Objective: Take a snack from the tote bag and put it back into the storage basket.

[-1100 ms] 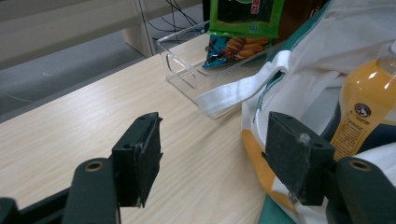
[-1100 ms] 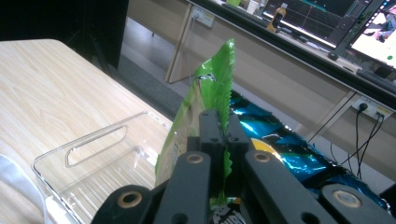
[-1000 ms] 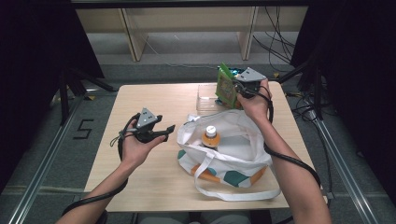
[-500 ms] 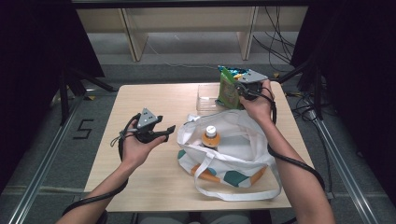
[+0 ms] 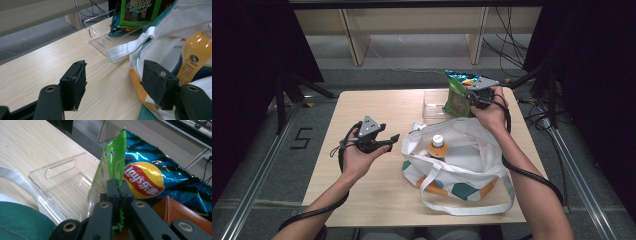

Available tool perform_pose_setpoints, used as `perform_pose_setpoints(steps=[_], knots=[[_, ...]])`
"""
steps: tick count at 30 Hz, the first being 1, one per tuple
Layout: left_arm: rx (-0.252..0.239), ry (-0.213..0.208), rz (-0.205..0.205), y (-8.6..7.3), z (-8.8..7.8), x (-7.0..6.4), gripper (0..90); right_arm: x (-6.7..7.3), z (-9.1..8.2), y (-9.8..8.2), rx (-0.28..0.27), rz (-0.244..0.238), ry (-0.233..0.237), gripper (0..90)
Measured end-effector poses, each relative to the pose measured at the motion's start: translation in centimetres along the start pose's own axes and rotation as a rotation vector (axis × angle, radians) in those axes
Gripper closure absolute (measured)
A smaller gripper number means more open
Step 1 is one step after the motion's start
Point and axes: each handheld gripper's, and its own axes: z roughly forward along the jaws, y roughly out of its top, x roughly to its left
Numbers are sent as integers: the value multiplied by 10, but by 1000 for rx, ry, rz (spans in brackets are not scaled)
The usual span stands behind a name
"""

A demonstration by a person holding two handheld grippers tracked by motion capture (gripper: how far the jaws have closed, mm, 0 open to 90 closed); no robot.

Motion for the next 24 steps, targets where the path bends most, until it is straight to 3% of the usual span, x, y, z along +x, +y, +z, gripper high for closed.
perform_pose_setpoints(steps=[1,4,5,12,17,24], knots=[[-1,-1,-5,0,0,0,353,-1,0,-1,-6,-10,-20,900],[-1,-2,1,0,0,0,353,-1,-1,-2,5,-1,-19,900],[-3,0,-6,0,0,-1,352,-1,-1,-3,29,13,8,900],[-1,-2,1,0,0,-1,352,-3,-3,-7,68,3,2,900],[1,-2,-5,0,1,-1,352,-4,-1,-9,88,5,30,900],[-2,-2,0,0,0,-1,352,-4,-1,-10,100,9,19,900]])
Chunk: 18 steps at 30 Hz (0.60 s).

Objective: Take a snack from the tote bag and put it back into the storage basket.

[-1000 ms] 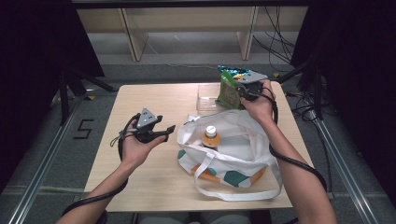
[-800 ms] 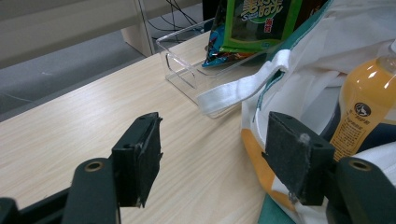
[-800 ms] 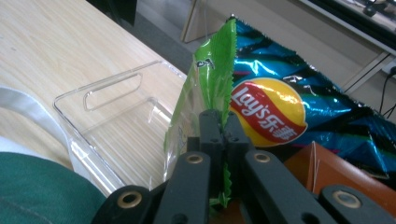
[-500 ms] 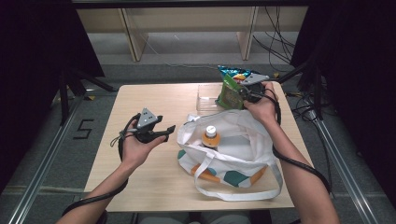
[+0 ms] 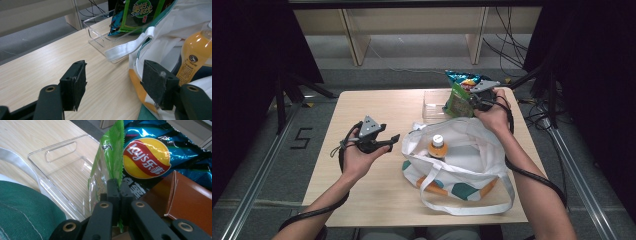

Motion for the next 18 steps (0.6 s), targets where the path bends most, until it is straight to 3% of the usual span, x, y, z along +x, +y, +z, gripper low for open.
perform_pose_setpoints(steps=[12,15,18], knots=[[2,0,-3,0,1,-1,352,-2,2,-5,30,-1,5,900],[-1,-6,-3,-1,1,-1,352,0,2,-7,51,24,5,900],[1,-1,-4,0,1,-1,352,-2,4,-8,47,7,9,900]])
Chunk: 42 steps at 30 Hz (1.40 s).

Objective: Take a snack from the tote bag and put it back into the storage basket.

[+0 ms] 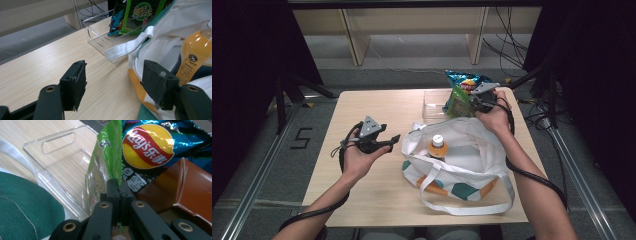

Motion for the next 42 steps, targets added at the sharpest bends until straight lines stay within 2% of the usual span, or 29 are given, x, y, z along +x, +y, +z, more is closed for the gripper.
perform_pose_setpoints(steps=[1,2,4,9,15,16,19,20,31,36,37,38,39,41,42], knots=[[0,1,5,0,0,0,352,-1,-1,0,9,-3,-9,900],[1,0,5,0,0,0,352,1,1,-1,2,14,-8,900],[1,1,0,0,0,0,352,0,1,-2,27,0,9,900],[0,-1,4,0,0,0,352,1,4,-2,26,0,-8,900],[-2,-6,0,0,0,0,352,-1,6,-2,43,-15,11,900],[1,-1,1,0,0,0,352,0,6,-2,50,3,8,900],[-1,-2,6,1,0,0,352,-2,6,-1,68,-1,17,896],[-1,-2,6,1,0,0,352,-2,6,-1,65,-7,2,893],[1,-2,1,0,1,-1,352,-2,5,-5,62,22,15,810],[1,-2,2,1,1,-1,352,-3,2,-3,61,17,25,778],[1,-2,2,1,1,0,352,-2,1,-3,55,20,23,774],[1,-2,2,0,1,0,352,-3,2,-3,31,-1,21,769],[1,-2,1,1,1,-1,352,-2,1,-2,42,10,21,765],[1,-3,1,1,1,-1,352,-3,0,-1,41,-4,28,757],[-1,-3,1,1,1,-1,352,-1,-1,-1,33,19,20,750]])
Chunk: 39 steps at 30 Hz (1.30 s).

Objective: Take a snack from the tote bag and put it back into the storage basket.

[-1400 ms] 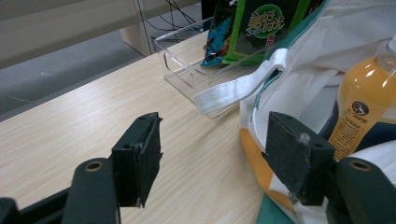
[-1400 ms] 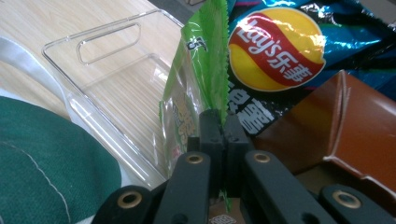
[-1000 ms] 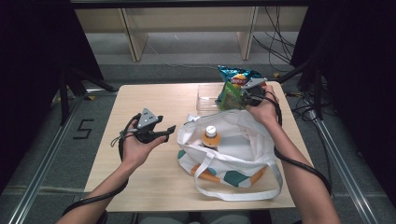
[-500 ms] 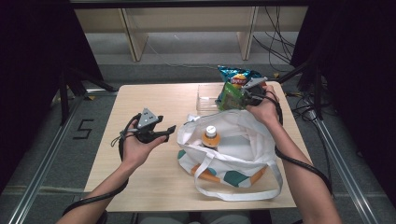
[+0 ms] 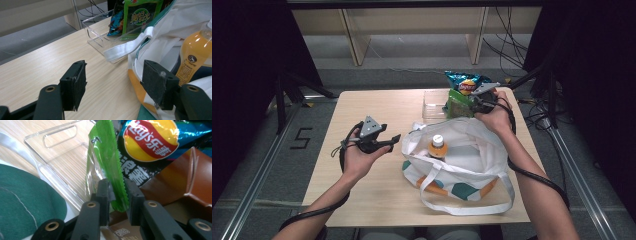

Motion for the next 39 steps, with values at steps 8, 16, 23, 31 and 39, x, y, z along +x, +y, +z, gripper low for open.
perform_pose_setpoints(steps=[8,16,23,31,39], knots=[[-1,1,-1,0,0,0,352,2,-11,8,-54,-21,-6,678],[-13,2,-5,1,-2,0,352,3,-23,11,-101,-5,-10,621],[-32,-7,-13,1,-3,1,352,2,-49,-5,-207,118,-4,545],[-45,-10,-11,2,-3,0,354,0,-81,-23,-231,128,-25,465],[-41,-21,-2,5,2,-2,353,-4,-96,-43,-244,155,-28,446]])
